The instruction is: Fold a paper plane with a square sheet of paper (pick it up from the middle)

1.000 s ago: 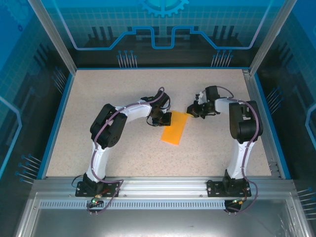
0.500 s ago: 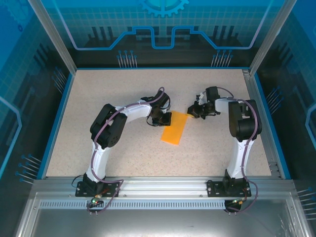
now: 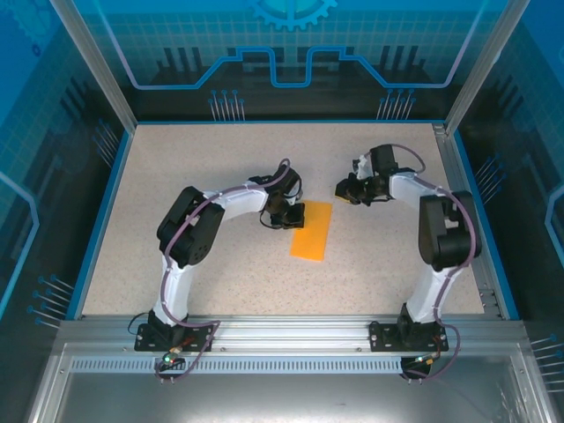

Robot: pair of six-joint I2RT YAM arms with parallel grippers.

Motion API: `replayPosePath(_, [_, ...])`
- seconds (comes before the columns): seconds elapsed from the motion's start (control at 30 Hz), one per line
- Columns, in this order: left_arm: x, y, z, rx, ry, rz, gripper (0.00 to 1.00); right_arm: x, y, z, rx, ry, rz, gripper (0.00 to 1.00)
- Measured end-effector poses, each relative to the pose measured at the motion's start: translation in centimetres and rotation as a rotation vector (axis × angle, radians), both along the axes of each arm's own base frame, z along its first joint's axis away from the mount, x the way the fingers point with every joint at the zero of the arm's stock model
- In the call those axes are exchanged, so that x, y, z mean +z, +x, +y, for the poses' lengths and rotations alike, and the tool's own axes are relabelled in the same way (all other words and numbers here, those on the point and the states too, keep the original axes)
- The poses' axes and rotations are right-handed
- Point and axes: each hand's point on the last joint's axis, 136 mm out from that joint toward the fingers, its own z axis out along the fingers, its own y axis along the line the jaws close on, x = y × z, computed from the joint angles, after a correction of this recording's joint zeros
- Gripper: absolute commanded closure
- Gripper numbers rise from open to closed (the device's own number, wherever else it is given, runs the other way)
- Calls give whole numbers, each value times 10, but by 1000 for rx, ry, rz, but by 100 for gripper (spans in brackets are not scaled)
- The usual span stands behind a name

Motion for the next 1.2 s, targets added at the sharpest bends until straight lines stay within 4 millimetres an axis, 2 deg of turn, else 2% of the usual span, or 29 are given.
replayPosePath(0.07, [0,-4,2,18,-8,14,100,12,-10,5,13,-3,-30,83])
replayPosePath(0.13, [1,-8,3,33,-11,27,100,14,-26,13,30,-5,-31,83])
replayPosePath(0.23, [2,-12,5,44,-11,34,100,-4,-53,24,50,-6,20,83])
replayPosePath(0.3, [5,-12,5,47,-15,32,99,-24,-73,29,61,-11,79,83])
replayPosePath(0.4, [14,-11,4,53,-29,17,91,-41,-94,33,75,-23,140,83])
replayPosePath(0.5, [24,-11,2,54,-53,-3,88,-45,-101,37,88,-26,152,82])
replayPosePath(0.67, [31,-10,5,81,-106,-2,72,-47,-101,36,81,-46,146,78])
replayPosePath(0.93, [24,-4,24,155,-174,54,67,-55,-104,39,87,-54,169,73])
replayPosePath(1.2, [31,1,19,156,-227,51,65,-65,-105,40,88,-58,191,72])
